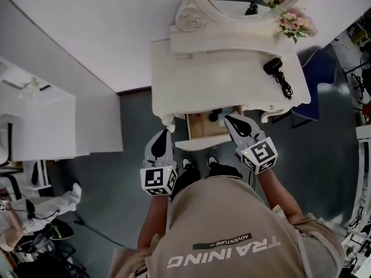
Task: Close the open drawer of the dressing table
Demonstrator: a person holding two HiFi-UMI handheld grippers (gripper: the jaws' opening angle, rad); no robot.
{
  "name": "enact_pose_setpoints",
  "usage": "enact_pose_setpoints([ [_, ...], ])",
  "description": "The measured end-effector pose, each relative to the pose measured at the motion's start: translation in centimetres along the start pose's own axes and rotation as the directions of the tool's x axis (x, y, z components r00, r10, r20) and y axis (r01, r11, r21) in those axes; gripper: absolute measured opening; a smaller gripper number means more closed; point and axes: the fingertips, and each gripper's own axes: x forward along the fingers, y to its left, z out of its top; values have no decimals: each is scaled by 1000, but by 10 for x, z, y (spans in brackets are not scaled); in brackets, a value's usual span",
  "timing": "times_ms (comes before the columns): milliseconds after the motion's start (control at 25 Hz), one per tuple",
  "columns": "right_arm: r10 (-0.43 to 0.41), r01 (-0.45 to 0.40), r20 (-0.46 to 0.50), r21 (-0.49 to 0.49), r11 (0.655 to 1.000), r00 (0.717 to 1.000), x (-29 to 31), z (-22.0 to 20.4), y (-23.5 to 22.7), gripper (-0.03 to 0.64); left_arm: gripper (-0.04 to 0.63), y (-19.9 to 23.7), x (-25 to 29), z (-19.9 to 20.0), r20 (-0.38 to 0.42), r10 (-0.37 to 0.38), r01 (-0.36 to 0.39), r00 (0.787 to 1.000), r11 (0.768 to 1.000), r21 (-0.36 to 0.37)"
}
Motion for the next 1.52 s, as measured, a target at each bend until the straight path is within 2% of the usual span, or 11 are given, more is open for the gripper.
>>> enact_pose_setpoints([
  [160,-77,78,-34,42,996,996,-12,-17,-4,3,18,-10,11,0,-9,-89,89,996,996,-17],
  [320,-120,129,-96,90,988,988,-24,-47,-5,2,18,-15,19,2,-9,-129,128,992,992,-15],
  [640,-96,147,-271,176,973,958,-32,-129,2,3,18,-33,22,-5,-54,-171,172,984,985,7],
  [840,-97,169,-344,184,968,934,-34,-176,-4,3,18,-46,26,-10,-96,-176,178,980,984,13],
  [1040,-22,158,-468,253,955,883,-37,-236,1,3,18,-63,31,-9,-131,-189,196,973,980,44],
  [1240,67,178,-578,357,917,813,-36,-290,-1,3,18,-75,41,-9,-151,-187,197,971,979,52],
  [1360,106,190,-608,402,895,787,-30,-305,0,3,18,-76,43,-11,-166,-172,184,971,981,59],
  [1520,173,169,-644,433,886,745,-24,-320,2,3,18,-75,46,-9,-178,-142,155,974,986,58],
])
